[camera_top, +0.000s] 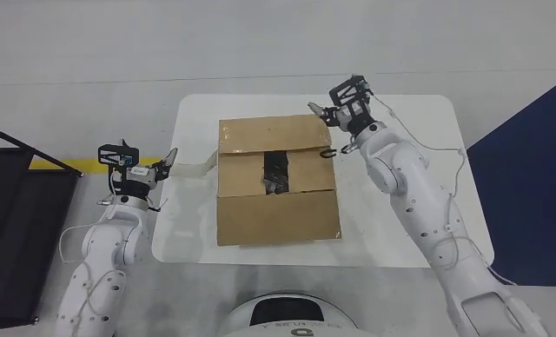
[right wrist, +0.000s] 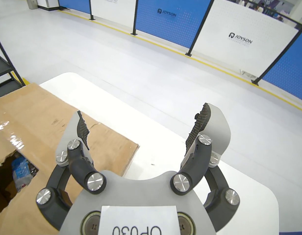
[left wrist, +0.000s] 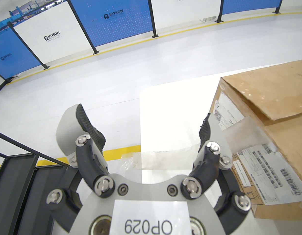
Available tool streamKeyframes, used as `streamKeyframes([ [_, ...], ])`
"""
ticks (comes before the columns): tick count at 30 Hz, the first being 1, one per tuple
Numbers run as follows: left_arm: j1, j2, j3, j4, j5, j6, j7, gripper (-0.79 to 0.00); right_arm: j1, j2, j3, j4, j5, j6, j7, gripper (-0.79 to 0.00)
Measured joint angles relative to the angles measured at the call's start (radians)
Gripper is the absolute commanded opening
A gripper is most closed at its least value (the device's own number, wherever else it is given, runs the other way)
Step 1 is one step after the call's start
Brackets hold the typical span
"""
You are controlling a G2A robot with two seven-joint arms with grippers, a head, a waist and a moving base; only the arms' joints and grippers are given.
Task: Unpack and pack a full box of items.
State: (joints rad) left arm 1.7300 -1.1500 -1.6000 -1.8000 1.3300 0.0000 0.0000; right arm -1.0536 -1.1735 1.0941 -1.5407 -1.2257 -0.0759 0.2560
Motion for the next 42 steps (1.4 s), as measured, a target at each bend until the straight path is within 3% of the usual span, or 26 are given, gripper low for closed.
streamKeyframes([
  [3,0.000,0.000,0.000,0.000,0.000,0.000,0.000,0.000,0.086,-0.021,-0.046,0.083,0.029,0.014,0.008,0.000],
  [6,0.000,0.000,0.000,0.000,0.000,0.000,0.000,0.000,0.098,-0.029,-0.056,0.091,0.083,-0.045,-0.036,0.000],
  [13,0.000,0.000,0.000,0.000,0.000,0.000,0.000,0.000,-0.064,0.014,0.080,-0.040,0.129,-0.289,-0.062,0.000],
  [18,0.000,0.000,0.000,0.000,0.000,0.000,0.000,0.000,-0.196,0.047,0.151,-0.109,-0.009,-0.437,-0.050,0.000],
  [23,0.000,0.000,0.000,0.000,0.000,0.000,0.000,0.000,-0.220,0.056,0.150,-0.070,-0.075,-0.519,-0.042,0.000],
  [26,0.000,0.000,0.000,0.000,0.000,0.000,0.000,0.000,-0.210,0.056,0.145,-0.051,-0.123,-0.484,-0.024,0.000],
  [30,0.000,0.000,0.000,0.000,0.000,0.000,0.000,0.000,-0.192,0.048,0.104,-0.034,-0.263,-0.337,-0.005,0.000],
  [36,0.000,0.000,0.000,0.000,0.000,0.000,0.000,0.000,-0.163,0.034,0.070,-0.039,-0.345,-0.187,-0.053,0.000],
  [42,0.000,0.000,0.000,0.000,0.000,0.000,0.000,0.000,-0.094,0.002,0.030,-0.049,-0.291,0.011,-0.044,0.000],
])
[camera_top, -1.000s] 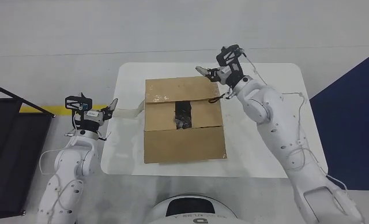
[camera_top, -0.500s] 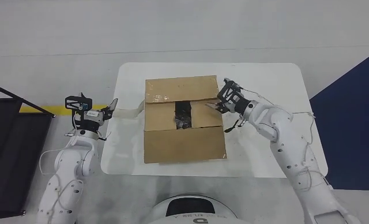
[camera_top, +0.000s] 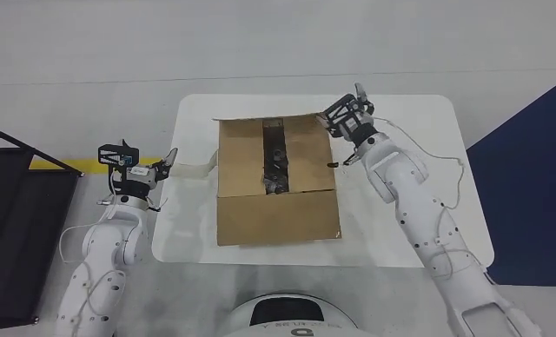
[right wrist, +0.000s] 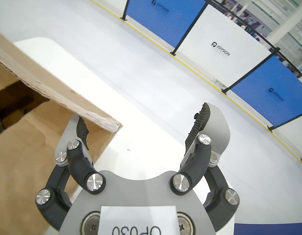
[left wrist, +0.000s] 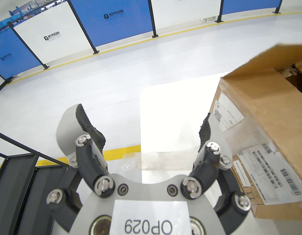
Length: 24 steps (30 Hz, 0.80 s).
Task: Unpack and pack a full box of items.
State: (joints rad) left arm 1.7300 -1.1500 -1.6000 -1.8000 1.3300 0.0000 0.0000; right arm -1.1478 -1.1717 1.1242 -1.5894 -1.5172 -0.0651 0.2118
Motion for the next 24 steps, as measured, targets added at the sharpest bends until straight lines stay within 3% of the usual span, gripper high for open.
streamKeyframes([
  [5,0.000,0.000,0.000,0.000,0.000,0.000,0.000,0.000,0.180,-0.049,-0.091,0.148,0.117,0.069,0.160,0.000],
  [9,0.000,0.000,0.000,0.000,0.000,0.000,0.000,0.000,0.370,-0.110,-0.201,0.397,0.212,0.117,0.337,0.000],
  [15,0.000,0.000,0.000,0.000,0.000,0.000,0.000,0.000,0.511,-0.180,-0.321,0.630,0.265,0.103,0.447,0.000],
  [20,0.000,0.000,0.000,0.000,0.000,0.000,0.000,0.000,0.517,-0.190,-0.294,0.623,0.304,0.113,0.351,0.000],
  [24,0.000,0.000,0.000,0.000,0.000,0.000,0.000,0.000,0.393,-0.144,-0.167,0.434,0.337,0.048,0.223,0.000],
])
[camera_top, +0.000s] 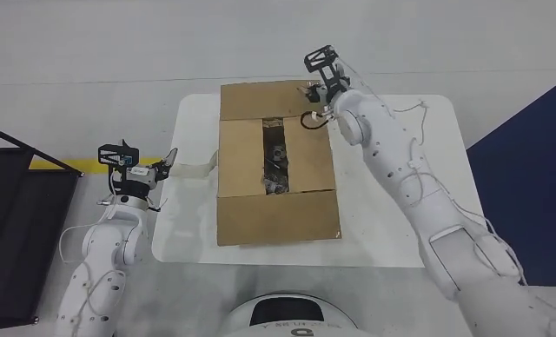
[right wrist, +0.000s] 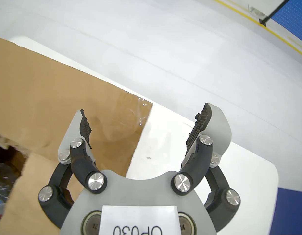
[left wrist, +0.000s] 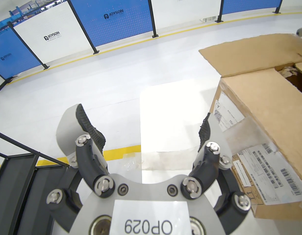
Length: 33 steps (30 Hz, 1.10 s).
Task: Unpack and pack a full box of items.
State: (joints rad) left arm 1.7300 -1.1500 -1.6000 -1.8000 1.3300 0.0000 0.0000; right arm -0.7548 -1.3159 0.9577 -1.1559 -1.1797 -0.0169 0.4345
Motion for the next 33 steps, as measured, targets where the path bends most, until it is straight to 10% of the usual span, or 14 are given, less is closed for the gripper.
streamKeyframes([
  [8,0.000,0.000,0.000,0.000,0.000,0.000,0.000,0.000,-0.370,0.082,0.283,-0.398,0.196,-0.330,0.004,0.000],
  [16,0.000,0.000,0.000,0.000,0.000,0.000,0.000,0.000,-0.341,0.080,0.266,-0.386,0.168,-0.276,-0.009,0.000],
  [23,0.000,0.000,0.000,0.000,0.000,0.000,0.000,0.000,-0.366,0.079,0.224,-0.373,0.589,-0.579,0.122,0.000],
  [33,0.000,0.000,0.000,0.000,0.000,0.000,0.000,0.000,-0.226,0.023,-0.043,-0.156,0.639,-0.386,0.311,0.000],
])
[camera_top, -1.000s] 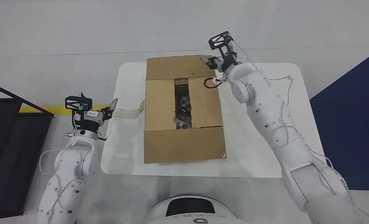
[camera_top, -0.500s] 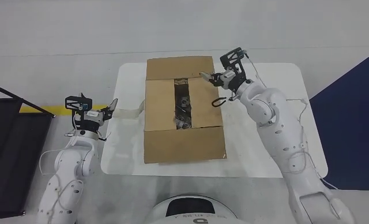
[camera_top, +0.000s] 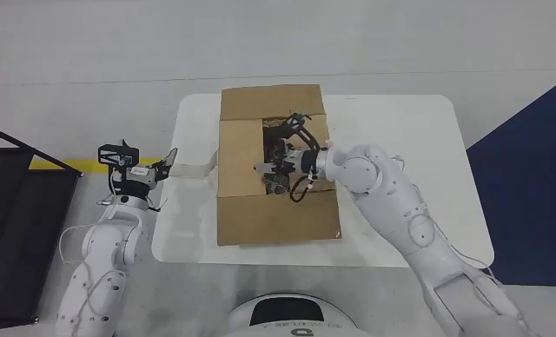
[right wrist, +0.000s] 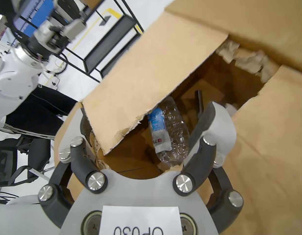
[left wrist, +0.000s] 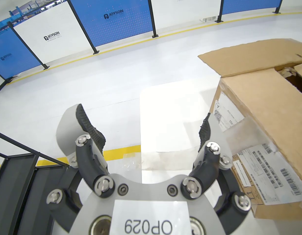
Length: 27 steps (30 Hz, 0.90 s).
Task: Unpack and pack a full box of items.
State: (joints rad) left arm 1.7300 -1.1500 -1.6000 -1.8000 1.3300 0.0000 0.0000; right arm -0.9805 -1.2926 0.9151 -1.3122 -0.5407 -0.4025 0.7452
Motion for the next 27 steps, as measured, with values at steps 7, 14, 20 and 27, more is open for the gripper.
streamKeyframes([
  [7,0.000,0.000,0.000,0.000,0.000,0.000,0.000,0.000,0.083,-0.044,-0.102,0.114,0.081,-0.013,0.004,0.000],
  [14,0.000,0.000,0.000,0.000,0.000,0.000,0.000,0.000,0.120,-0.070,-0.091,0.206,0.377,-0.176,-0.015,-0.302],
  [20,0.000,0.000,0.000,0.000,0.000,0.000,0.000,0.000,0.157,-0.086,-0.103,0.262,0.551,-0.261,0.053,-0.286],
  [27,-0.010,-0.003,-0.031,0.009,-0.057,0.012,0.004,0.000,0.205,-0.113,-0.166,0.202,0.547,-0.277,0.074,-0.234],
])
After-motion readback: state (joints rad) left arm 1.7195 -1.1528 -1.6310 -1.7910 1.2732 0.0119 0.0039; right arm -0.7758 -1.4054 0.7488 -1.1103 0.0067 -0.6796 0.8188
